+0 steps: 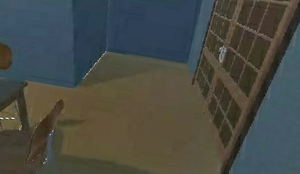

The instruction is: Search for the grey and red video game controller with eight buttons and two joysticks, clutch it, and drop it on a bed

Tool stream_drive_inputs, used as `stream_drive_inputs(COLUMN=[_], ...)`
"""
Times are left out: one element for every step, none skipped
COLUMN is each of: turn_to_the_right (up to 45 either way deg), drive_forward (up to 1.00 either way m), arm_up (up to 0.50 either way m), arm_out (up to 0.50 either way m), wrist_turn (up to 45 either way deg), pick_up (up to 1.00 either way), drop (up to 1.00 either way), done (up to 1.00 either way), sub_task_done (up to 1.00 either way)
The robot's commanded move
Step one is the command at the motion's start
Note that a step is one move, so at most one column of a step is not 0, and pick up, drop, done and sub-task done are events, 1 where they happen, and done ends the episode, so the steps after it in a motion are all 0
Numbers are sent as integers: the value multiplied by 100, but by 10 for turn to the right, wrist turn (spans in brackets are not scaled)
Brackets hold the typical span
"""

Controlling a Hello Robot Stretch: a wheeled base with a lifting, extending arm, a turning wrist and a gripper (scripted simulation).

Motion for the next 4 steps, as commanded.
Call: stream_drive_inputs(turn_to_the_right=[-450,0,-450,0], drive_forward=[0,20,0,45], arm_up=[0,0,0,0], arm_out=[0,0,0,0], wrist_turn=[0,0,0,0], pick_up=[0,0,0,0], drop=[0,0,0,0], done=[0,0,0,0], sub_task_done=[0,0,0,0])
